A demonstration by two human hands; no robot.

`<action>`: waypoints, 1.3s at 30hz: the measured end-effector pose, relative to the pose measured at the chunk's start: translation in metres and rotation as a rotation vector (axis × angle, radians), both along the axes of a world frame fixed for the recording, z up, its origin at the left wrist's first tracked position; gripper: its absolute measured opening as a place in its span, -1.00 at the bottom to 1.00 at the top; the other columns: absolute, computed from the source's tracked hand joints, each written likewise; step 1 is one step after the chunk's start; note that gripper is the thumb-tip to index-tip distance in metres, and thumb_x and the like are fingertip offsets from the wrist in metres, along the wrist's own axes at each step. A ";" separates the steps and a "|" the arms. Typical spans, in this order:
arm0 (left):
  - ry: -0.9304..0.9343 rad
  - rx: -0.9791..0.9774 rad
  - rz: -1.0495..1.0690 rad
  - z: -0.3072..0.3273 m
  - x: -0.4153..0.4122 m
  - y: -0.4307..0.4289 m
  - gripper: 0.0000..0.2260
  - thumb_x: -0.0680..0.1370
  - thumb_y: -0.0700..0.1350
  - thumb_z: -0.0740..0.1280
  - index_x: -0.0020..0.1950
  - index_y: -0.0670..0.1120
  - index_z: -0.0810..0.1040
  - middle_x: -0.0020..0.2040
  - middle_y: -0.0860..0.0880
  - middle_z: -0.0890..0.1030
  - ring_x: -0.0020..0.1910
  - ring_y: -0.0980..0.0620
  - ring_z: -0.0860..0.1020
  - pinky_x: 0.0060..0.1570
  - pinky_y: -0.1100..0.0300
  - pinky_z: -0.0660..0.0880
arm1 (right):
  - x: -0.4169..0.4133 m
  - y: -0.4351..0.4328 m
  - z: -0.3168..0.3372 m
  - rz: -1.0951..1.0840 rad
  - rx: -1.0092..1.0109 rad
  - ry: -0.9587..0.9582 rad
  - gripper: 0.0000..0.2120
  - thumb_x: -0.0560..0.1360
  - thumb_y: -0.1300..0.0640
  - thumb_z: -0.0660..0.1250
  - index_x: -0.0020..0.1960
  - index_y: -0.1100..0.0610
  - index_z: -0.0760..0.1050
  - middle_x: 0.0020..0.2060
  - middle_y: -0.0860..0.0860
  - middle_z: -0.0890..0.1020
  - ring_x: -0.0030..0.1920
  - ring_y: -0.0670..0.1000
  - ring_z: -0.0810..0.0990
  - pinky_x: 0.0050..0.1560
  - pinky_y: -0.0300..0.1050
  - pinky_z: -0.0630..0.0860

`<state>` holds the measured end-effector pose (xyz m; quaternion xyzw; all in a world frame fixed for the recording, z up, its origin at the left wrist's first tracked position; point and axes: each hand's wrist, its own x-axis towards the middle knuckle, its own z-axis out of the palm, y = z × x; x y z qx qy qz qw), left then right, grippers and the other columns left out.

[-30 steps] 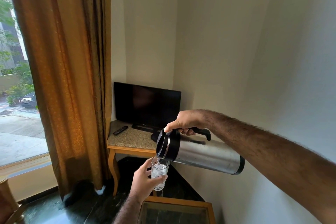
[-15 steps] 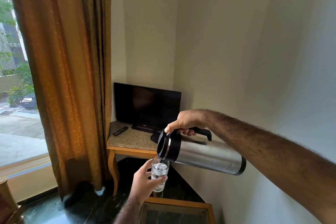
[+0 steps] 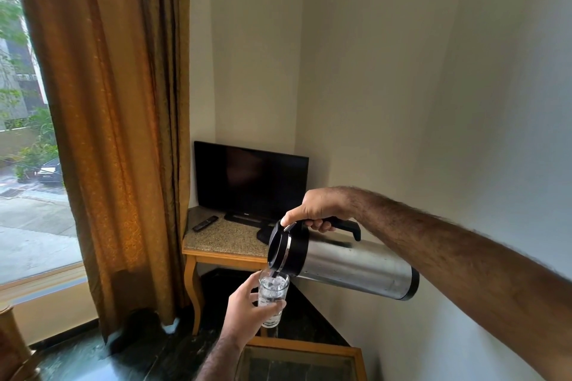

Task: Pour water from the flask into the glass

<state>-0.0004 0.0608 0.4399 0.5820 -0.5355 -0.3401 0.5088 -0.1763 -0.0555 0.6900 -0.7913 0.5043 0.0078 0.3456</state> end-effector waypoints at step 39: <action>0.029 0.037 0.028 0.009 0.006 -0.005 -0.32 0.26 -0.01 0.71 0.30 0.26 0.54 0.14 0.18 0.70 0.14 0.05 0.69 0.10 -0.01 0.68 | -0.069 0.014 -0.056 -0.199 0.150 -0.443 -0.40 0.39 -0.44 0.47 -0.46 0.02 0.41 -0.50 -0.04 0.39 -0.49 -0.01 0.33 -0.41 -0.16 0.35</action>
